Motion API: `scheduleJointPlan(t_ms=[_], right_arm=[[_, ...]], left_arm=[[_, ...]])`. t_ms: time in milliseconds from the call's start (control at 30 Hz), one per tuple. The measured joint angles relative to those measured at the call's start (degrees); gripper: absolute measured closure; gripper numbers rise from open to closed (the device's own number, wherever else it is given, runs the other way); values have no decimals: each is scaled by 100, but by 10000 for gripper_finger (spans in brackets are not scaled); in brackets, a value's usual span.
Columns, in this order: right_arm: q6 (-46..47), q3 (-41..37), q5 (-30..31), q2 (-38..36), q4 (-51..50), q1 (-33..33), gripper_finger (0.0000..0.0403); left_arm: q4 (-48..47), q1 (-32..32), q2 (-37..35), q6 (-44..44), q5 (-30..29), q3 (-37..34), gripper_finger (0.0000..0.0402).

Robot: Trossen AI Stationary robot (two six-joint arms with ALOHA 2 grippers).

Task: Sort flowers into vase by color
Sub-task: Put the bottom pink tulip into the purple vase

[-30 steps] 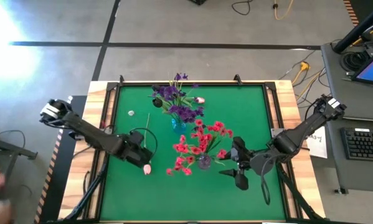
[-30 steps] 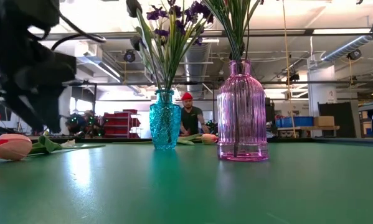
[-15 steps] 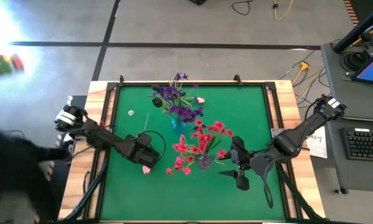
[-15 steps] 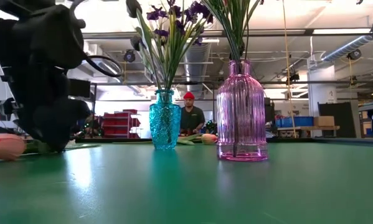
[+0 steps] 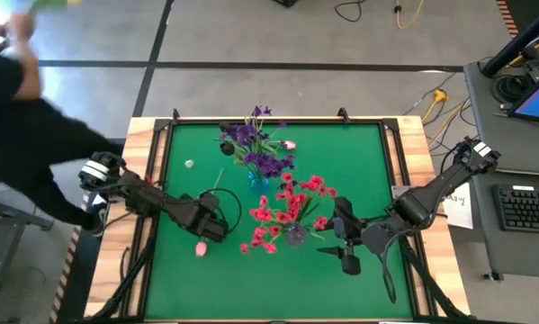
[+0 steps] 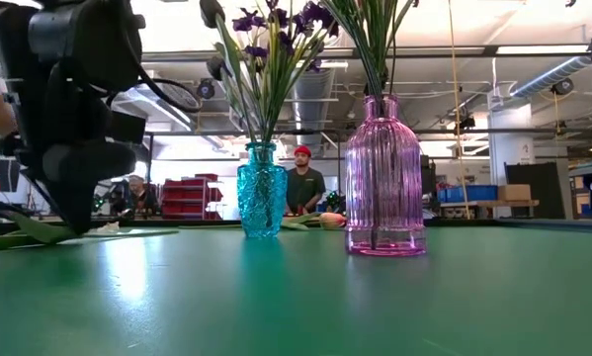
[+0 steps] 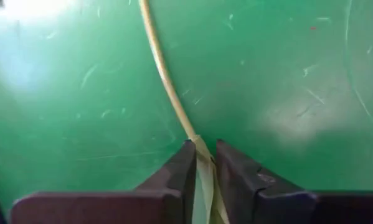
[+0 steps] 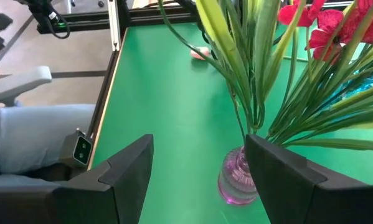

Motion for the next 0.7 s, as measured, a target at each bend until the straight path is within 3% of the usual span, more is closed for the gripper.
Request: scheduleJointPlan(t_ms=[200,367,500,700], right_arm=[[-67,-7,0,0,-7,0,158],[-110,-7,-2,0,-24,0,158],[-110,-7,-3,0,-35,2,158],[-110,-7,-13,0,-35,2,158]], left_arm=[[-528,0,-2,365,-8,342,395],[-672,0,-17,343,-27,481,397],[-675,0,-17,16,52,426,379],[-631,0,-17,-66,81,259,313]])
